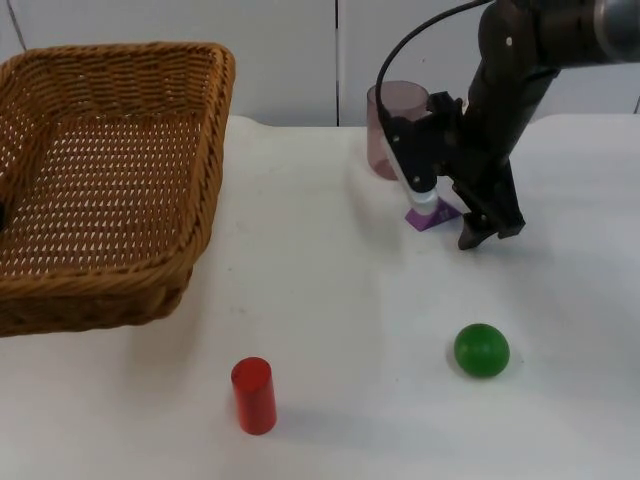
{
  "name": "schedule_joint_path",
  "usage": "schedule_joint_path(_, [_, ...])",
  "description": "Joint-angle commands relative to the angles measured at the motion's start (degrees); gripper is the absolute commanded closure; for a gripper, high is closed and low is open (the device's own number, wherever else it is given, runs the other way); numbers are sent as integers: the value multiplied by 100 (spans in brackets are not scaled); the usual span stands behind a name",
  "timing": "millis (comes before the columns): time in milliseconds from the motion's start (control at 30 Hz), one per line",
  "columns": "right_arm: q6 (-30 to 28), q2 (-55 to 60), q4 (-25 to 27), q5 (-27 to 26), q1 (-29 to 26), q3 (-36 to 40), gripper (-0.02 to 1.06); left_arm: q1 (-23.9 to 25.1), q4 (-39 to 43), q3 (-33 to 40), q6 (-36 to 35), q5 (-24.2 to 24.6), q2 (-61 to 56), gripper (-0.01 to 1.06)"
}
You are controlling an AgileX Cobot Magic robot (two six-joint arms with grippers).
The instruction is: Pick up the basket with the left hand and place the triangular block into the basket with the right hand.
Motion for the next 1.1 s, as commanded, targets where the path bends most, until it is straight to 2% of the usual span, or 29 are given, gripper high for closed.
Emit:
schedule_joint_path(0, [-39, 204, 65, 20, 33, 24, 17, 21, -202, -5, 23, 50, -71, 105])
schedule_joint_path(300, [-39, 213, 153, 49, 33, 24, 17, 21, -202, -5, 23, 50, -71, 105])
schedule_joint_path(400, [-139, 213, 166, 214, 33, 24, 17, 21, -202, -5, 23, 50, -71, 105])
schedule_joint_path(500, [-198, 213, 166, 604, 33, 24, 17, 21, -202, -5, 23, 50, -71, 105])
schedule_joint_path(733, [-328, 213, 208, 653, 33, 24, 17, 21, -202, -5, 23, 50, -71, 105])
schedule_joint_path(867, [-406, 213, 411, 400, 33, 24, 17, 21, -202, -5, 23, 50, -71, 105])
schedule_joint_path(1067, [-411, 213, 534, 364, 33, 24, 18, 21, -202, -5, 23, 50, -71, 105])
